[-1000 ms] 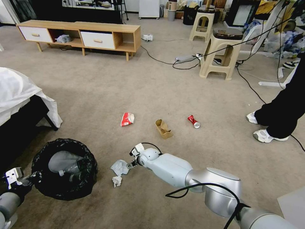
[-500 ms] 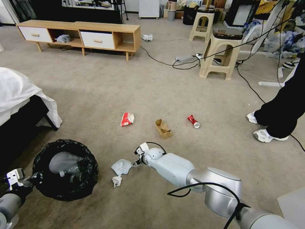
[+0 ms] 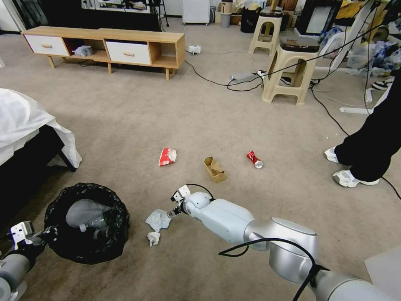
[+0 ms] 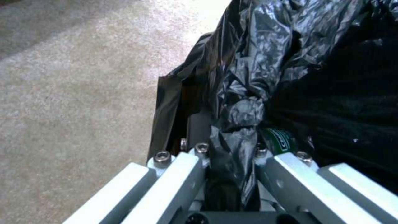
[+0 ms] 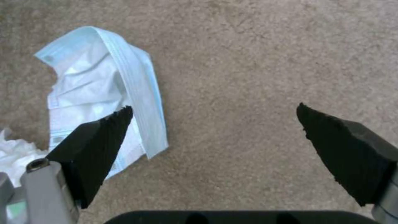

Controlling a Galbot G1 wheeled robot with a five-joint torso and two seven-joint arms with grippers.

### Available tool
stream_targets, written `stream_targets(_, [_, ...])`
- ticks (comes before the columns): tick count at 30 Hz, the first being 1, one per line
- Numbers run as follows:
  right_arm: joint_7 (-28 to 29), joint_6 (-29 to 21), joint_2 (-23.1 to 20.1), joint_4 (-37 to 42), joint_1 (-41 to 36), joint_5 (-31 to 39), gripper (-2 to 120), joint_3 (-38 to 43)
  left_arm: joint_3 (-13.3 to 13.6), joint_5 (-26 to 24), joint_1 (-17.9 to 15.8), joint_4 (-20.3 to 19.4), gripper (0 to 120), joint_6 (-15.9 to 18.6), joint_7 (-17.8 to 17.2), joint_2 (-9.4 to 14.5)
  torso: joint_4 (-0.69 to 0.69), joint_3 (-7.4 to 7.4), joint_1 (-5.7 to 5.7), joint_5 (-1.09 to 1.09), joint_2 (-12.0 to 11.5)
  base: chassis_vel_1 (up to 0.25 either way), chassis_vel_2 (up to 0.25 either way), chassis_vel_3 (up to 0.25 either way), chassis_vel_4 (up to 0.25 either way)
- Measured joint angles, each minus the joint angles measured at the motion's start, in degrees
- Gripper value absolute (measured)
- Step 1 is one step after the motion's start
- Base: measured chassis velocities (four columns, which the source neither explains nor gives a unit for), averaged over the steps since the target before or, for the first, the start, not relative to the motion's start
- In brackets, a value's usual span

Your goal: Pick up the trash bin, then pick up the garbage from the floor and place it into the trash bin.

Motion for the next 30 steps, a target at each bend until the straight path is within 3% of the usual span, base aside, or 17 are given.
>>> stream_targets(30, [-1.9,3.3,0.0,3.7,0.7,1.0,100,-0.3,-0.9,0.7,1.9,-1.7,1,-0.9,1.0,-1.4,-0.01,0.0,0.0,0.0,0.0,0.0,0.0,0.0,0.0])
